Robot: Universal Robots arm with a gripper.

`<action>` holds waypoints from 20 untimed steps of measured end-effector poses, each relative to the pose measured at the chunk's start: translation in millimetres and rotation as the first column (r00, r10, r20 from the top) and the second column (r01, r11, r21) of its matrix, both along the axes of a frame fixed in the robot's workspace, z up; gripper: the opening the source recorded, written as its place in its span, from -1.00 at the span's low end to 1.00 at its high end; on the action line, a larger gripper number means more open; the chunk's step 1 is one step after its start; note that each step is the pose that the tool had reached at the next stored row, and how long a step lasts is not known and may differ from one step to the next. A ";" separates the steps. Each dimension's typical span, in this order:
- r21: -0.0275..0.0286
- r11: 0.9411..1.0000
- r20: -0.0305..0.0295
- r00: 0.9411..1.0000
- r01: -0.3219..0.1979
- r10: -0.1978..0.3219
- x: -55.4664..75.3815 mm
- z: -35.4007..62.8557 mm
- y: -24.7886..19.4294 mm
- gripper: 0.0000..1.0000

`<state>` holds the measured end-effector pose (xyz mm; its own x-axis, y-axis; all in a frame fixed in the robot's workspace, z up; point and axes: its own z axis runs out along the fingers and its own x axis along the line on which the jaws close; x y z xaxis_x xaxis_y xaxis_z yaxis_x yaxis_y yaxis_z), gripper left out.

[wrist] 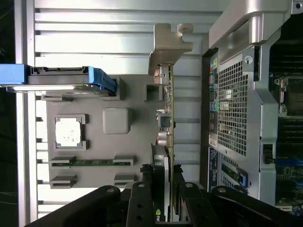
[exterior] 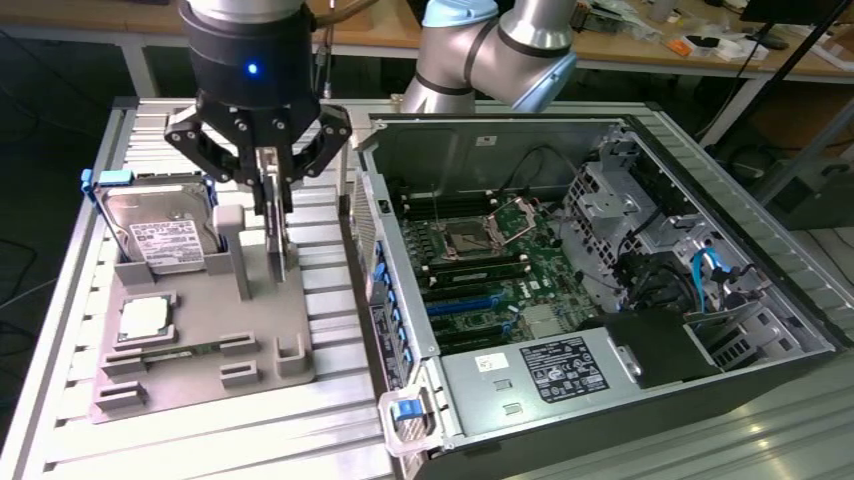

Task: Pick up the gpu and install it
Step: 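Pick up the gpu and move the gpu toward the slot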

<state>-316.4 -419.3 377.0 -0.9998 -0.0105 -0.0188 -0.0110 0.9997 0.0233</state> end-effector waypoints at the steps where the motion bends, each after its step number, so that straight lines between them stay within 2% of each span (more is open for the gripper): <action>1: -0.001 1.000 0.000 1.000 0.000 0.000 0.0 5.0 0.6 -0.47; 15: -0.013 1.000 0.000 1.000 0.000 0.000 0.0 68.4 8.7 -0.47; 16: -0.014 1.000 0.000 1.000 0.000 0.000 0.0 69.8 9.4 -0.47; 20: -0.015 1.000 0.000 1.000 0.000 0.000 0.0 69.9 9.5 -0.47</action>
<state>-316.4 -409.9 446.9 -0.9998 -0.0108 -0.0190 -0.0110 0.9999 0.0086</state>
